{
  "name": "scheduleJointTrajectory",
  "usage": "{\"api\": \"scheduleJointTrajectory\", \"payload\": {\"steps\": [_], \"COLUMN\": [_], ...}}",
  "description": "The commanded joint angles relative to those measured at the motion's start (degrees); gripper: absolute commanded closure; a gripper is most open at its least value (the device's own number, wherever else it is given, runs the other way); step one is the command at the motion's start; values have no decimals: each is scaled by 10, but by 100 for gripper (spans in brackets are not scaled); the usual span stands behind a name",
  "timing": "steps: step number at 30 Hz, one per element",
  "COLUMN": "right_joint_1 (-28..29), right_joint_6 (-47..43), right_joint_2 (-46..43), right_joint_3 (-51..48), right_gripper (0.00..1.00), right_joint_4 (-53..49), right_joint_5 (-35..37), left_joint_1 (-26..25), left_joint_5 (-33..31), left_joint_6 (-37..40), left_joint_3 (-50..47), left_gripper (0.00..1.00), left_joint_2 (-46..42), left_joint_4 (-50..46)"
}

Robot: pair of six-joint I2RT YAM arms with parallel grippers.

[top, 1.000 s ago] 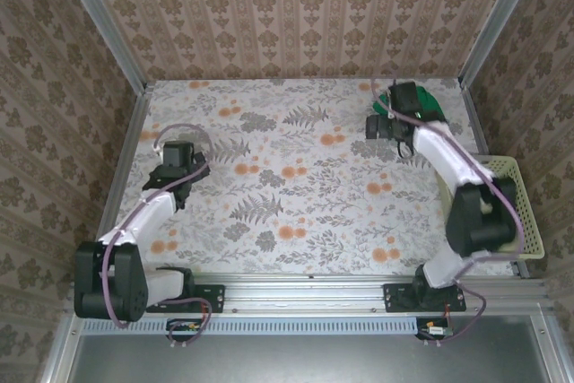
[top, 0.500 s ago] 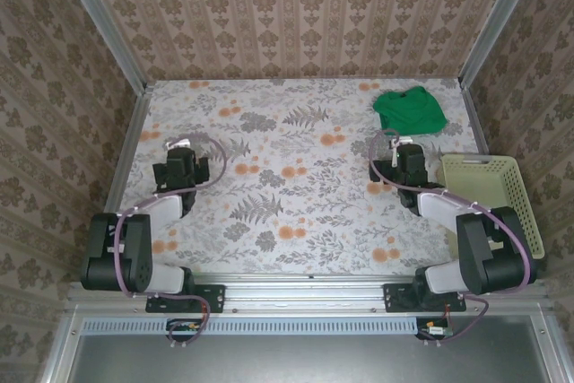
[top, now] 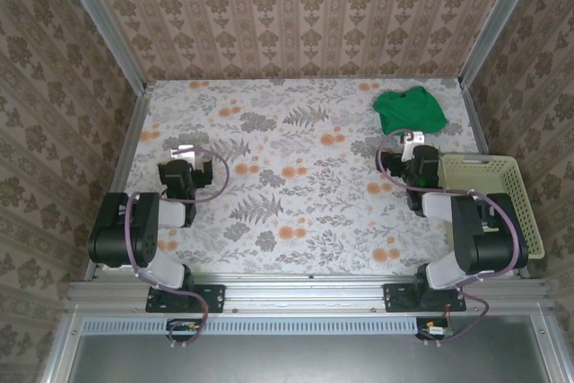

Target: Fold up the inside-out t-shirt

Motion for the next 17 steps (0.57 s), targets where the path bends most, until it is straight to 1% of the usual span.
{"api": "scheduleJointTrajectory", "payload": {"steps": [1,3,8,10,17], "right_joint_1": [9,9,10,19,18], "right_joint_6": [3,4,2,-3,0], "right_joint_2": [19,15,17,17,16], "right_joint_3": [-23,-21,-20,-20,-23], "right_gripper": [0,0,0,0,0], "right_joint_4": [89,77,76,74,81], "right_joint_5": [14,15,17,32,31], "left_joint_1": [4,4,4,4,5], "left_joint_5": [-3,-15,-14,-15,-14], "left_joint_6": [-4,-11,-10,-10,-11], "left_joint_3": [11,11,11,11,11], "left_gripper": [0,0,0,0,0], "left_joint_2": [-5,-6,-6,-6,-6], "left_joint_4": [31,30,31,31,31]}}
